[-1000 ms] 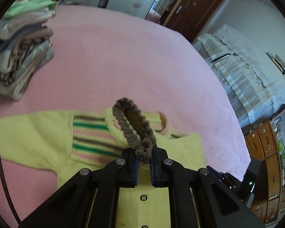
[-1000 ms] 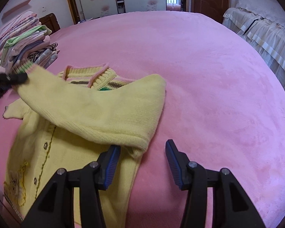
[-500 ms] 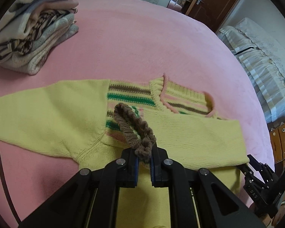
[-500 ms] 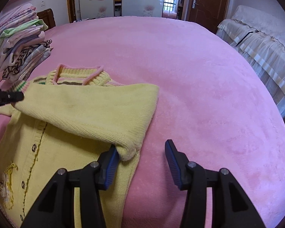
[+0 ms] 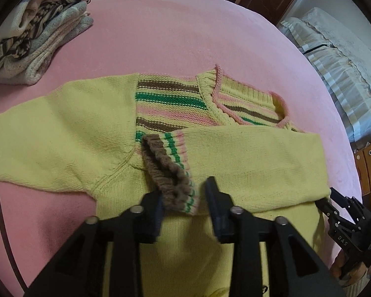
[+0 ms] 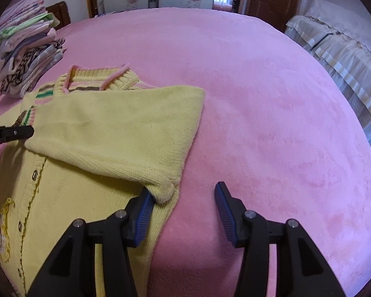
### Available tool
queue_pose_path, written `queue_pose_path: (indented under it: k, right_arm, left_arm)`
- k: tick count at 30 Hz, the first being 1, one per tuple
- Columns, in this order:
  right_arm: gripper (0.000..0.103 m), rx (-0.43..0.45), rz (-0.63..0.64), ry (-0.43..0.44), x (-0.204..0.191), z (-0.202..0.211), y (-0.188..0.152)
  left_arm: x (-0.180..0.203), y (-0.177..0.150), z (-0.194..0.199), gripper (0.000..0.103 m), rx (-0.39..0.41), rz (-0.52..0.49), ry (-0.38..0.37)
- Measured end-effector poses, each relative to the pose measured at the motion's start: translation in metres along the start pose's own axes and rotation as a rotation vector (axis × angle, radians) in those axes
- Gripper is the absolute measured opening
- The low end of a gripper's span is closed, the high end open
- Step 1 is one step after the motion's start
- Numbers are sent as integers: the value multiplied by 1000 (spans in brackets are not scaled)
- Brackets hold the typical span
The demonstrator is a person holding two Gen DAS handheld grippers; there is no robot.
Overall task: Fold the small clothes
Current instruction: 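Grasp the folded sleeve cuff with the left tool and adjust it, then release the cuff with the left tool and move toward the other sleeve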
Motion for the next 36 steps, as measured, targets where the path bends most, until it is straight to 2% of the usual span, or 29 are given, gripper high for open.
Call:
queue_pose_path:
  k: [1,2,3,5,8,10,12,13,14,19,22,24,25,26,28,30,32,36]
  right_arm:
    - [51,-11,16,15,-1,4,-1]
    - [52,-17,29,35,-2,9,-1]
    - [52,-22,41,57,-3,15,-1]
    - [52,-18,61,84,-2,30,-1]
    - [53,25,62,64,5,52,8]
    - [53,58,39,55,9,58,19]
    - [28,75,24,51,11,53,32]
    - [2,68,23,42,11,46,41]
    - [0,62,21,31,9,38,47]
    - [0,36,1,84,-7,-6,80]
    - [2,15,-18,87,-7,-23,89]
    - [10,17,-31,39,-1,-27,93]
    - [21,25,-28,18,3,-27,91]
    - [34,32,-28,-1,6,-27,91]
    - [45,33,-40,11,14,-30,89]
    - [44,11,-47,26,20,-38,88]
    - [28,-8,-65,23,30,-47,87]
    - [26,-19,-106,35,46,-55,84]
  left_arm:
    - [-2,0,3,45,0,-12,5]
    - [-4,-1,8,57,8,-24,19]
    - [-7,0,12,61,20,-33,38]
    - [-10,-1,25,61,59,-65,77]
    - [-17,1,49,61,138,-101,172]
    - [-17,5,57,59,161,-101,177]
    - [-13,10,60,46,163,-91,145]
    - [-7,14,59,46,154,-87,116]
    - [-2,17,56,46,147,-79,93]
    - [26,26,29,43,105,-86,63]
    - [31,27,13,43,83,-98,139]
    - [29,29,9,43,100,-111,209]
    - [28,30,8,44,106,-113,227]
    - [26,30,6,46,107,-112,232]
    - [22,31,1,48,97,-95,223]
    - [16,31,-7,48,86,-83,228]
    - [13,29,-14,48,81,-90,241]
    - [17,25,-20,48,91,-119,272]
Point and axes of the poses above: each gripper's, at about its wrist camera, not at the fingertips, and z roughly against the way its jaws point, x to its right, y to its top, the point moved 4 cm from there along -z, roughly the way its jaws point, and after that the axes turned 9 degrees about y, right-handed, at the moved point
